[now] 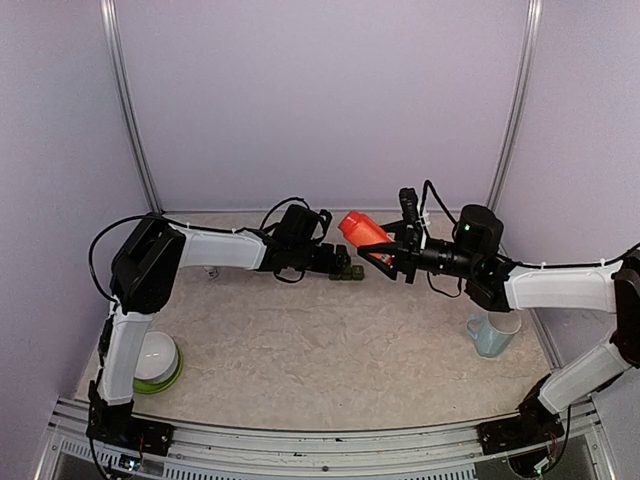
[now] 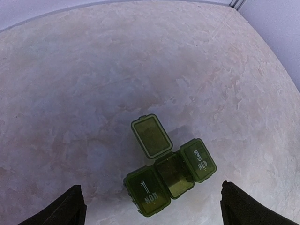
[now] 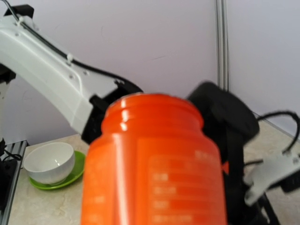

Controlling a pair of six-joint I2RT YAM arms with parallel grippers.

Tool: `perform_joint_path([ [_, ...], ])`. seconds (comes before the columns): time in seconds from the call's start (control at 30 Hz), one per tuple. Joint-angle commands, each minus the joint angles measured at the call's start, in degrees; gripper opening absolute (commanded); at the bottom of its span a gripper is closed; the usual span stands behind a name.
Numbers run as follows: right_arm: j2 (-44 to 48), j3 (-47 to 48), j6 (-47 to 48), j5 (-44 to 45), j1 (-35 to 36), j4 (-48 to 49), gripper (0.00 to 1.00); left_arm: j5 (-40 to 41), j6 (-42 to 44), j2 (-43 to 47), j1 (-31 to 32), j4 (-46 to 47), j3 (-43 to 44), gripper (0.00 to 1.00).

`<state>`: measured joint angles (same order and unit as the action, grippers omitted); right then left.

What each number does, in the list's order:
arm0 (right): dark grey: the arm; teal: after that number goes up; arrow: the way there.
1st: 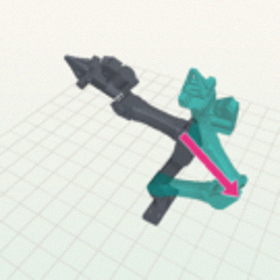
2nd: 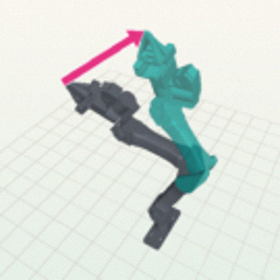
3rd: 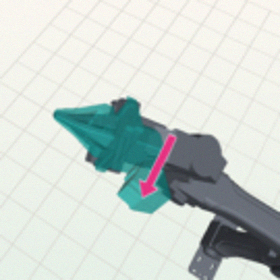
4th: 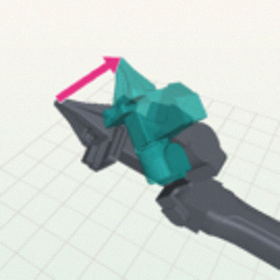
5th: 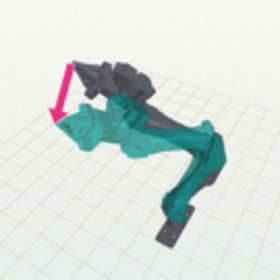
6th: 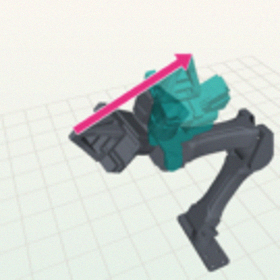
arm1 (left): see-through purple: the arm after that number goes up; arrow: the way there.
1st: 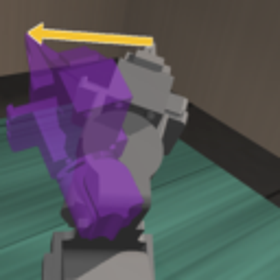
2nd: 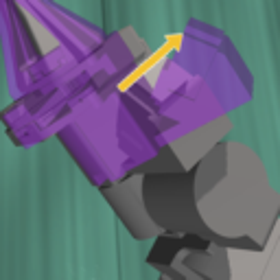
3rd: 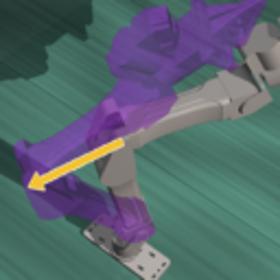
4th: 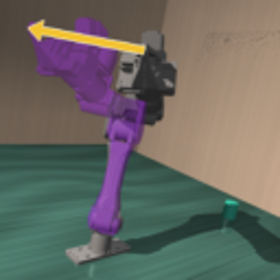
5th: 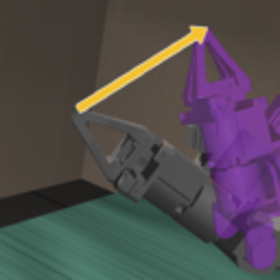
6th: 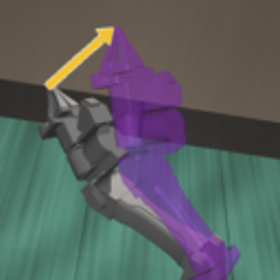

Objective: Sort the pills into containers
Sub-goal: Place the lid of the pill bottle at the center of the board, then move the pill container to the center of the board.

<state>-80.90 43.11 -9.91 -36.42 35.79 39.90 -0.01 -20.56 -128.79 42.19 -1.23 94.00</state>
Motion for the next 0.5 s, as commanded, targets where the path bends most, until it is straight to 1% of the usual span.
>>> perform_joint_path([
  [0.0, 2.13, -0.82, 0.6, 0.76, -0.72, 0.83, 0.11, 1.19, -0.28, -3.13, 1.16, -3.13, 3.84, 0.96],
  [0.23, 2.59, -1.27, 0.87, 0.74, -0.72, 1.06, 0.11, 5.74, -0.28, -5.59, 1.83, -5.14, 6.12, 0.89],
  [0.47, 2.58, -1.36, 0.88, 0.59, -0.73, 1.35, 0.11, 6.7, -0.27, -8.37, 1.84, -6.32, 8.48, 0.82],
])
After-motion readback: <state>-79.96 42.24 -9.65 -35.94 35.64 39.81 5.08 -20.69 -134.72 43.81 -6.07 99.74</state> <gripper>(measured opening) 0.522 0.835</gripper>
